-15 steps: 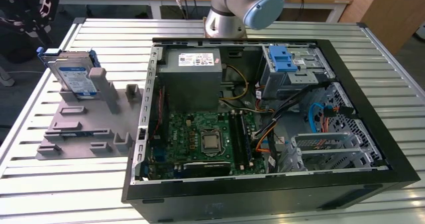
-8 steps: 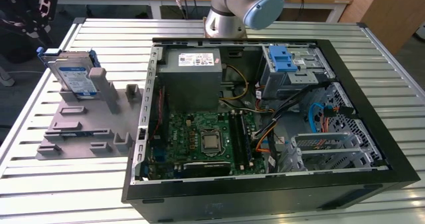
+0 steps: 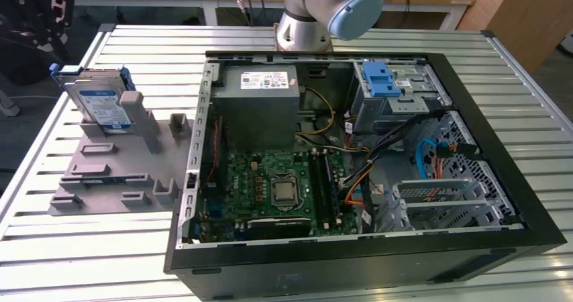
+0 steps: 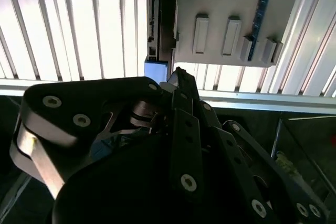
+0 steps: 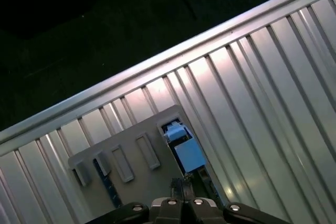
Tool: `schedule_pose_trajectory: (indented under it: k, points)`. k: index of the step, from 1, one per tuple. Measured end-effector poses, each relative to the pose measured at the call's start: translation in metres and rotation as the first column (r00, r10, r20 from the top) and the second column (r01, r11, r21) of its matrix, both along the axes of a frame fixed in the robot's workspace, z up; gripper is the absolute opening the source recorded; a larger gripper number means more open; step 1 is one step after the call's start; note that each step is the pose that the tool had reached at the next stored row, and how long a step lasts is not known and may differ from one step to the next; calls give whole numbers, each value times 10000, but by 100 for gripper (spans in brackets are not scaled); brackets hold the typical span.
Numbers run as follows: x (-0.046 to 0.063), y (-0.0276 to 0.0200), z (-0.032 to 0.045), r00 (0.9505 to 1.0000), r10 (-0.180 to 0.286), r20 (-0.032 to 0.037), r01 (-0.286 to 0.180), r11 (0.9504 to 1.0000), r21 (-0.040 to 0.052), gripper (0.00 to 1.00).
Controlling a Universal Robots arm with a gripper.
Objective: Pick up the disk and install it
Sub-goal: 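Pick up the disk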
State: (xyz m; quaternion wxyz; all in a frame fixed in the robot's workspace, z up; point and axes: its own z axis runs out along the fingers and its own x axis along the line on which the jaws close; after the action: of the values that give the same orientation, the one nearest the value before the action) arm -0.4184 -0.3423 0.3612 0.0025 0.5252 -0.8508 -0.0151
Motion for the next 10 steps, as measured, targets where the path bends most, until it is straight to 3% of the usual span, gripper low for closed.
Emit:
schedule_pose_trajectory:
  k: [5, 10]
  points:
    - [0, 0, -5, 9959, 909, 0, -909, 9959, 0, 11]
    - [0, 0, -8, 9836, 1805, 0, -1805, 9836, 0, 11]
